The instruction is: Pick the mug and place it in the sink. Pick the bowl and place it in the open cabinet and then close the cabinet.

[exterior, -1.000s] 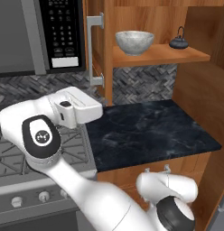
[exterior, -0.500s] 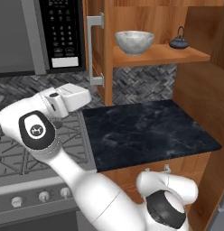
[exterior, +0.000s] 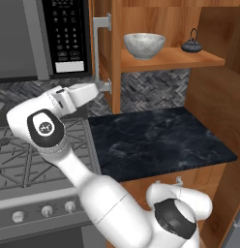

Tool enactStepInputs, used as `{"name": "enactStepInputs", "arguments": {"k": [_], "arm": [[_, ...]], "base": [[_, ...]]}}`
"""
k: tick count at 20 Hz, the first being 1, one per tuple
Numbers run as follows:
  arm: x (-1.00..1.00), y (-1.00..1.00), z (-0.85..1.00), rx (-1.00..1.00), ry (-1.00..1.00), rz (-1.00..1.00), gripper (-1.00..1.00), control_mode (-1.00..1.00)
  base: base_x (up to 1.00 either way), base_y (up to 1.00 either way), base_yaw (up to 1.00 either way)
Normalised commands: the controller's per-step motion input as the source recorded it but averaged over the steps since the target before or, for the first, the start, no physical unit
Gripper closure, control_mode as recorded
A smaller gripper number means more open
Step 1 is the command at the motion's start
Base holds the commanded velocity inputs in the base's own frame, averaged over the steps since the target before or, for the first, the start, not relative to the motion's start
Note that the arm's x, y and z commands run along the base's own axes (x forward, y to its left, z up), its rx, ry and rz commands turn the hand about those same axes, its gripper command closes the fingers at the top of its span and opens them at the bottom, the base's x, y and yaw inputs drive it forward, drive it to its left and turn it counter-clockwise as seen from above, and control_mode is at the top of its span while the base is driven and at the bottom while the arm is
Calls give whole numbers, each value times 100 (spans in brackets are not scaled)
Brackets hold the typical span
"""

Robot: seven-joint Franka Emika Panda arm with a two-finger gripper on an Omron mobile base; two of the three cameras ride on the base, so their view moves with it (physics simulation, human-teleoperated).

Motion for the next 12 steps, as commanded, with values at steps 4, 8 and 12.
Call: {"name": "enactStepInputs", "arguments": {"k": [4,8,12], "arm": [[32,-19,5,-1,1,0,-100,-100],[10,-47,10,0,0,0,-100,-100],[-1,-72,19,3,0,6,-100,-100]], "base": [[0,0,0],[0,0,0],[0,0,0]]}}
